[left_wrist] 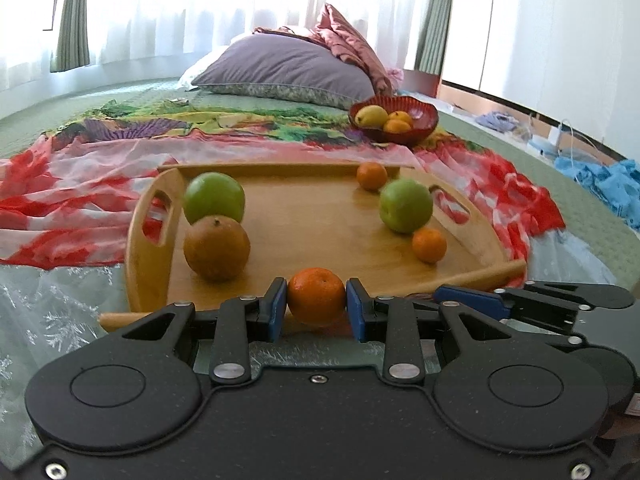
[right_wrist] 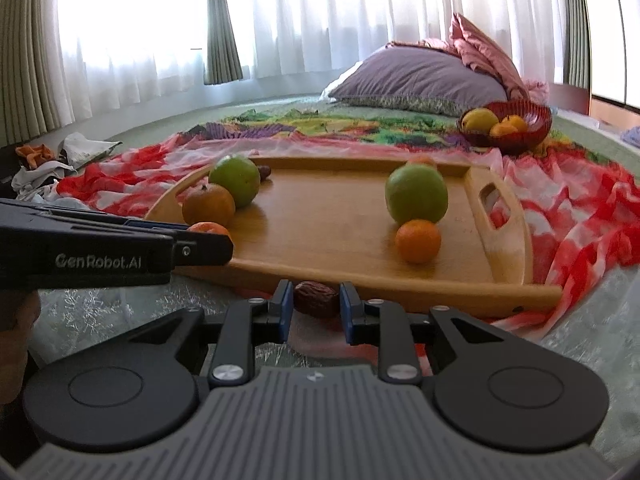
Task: Organize fruits
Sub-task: 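Carry the tangerine and date onto the tray and open both tools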
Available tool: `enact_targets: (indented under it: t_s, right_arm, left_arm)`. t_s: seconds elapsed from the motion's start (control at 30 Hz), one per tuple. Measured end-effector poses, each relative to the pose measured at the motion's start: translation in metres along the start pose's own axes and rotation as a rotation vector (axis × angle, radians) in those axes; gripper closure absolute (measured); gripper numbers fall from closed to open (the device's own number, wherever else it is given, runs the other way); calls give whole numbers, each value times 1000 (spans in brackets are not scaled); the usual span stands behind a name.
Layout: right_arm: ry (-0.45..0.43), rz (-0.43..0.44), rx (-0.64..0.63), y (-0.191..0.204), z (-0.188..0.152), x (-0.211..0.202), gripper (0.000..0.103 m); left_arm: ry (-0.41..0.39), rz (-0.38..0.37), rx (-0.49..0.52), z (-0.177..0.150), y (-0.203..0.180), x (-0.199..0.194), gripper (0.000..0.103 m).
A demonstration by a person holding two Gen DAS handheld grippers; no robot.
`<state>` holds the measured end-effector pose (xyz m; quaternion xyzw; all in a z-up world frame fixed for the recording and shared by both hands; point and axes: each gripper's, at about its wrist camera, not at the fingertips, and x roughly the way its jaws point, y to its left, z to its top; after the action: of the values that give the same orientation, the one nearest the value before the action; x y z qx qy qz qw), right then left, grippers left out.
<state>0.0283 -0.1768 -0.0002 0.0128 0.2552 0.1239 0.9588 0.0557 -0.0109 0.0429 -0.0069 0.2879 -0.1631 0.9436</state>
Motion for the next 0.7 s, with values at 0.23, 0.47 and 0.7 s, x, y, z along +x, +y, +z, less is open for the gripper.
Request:
enact_targets:
  t_s: [0.23,0.47,0.7]
  right_arm:
    - [-46,-28,-38,-2,19,0,74]
    - [-79,-52,-71,-3,43,14,74]
    - [-5,-64,-91,-9,47,49,73]
  left_arm:
    - [-22,3,-2,19,4,7,73]
    - [-16,-1,-10,35,3,29,73]
    - [32,27,-13,36,6,62,73]
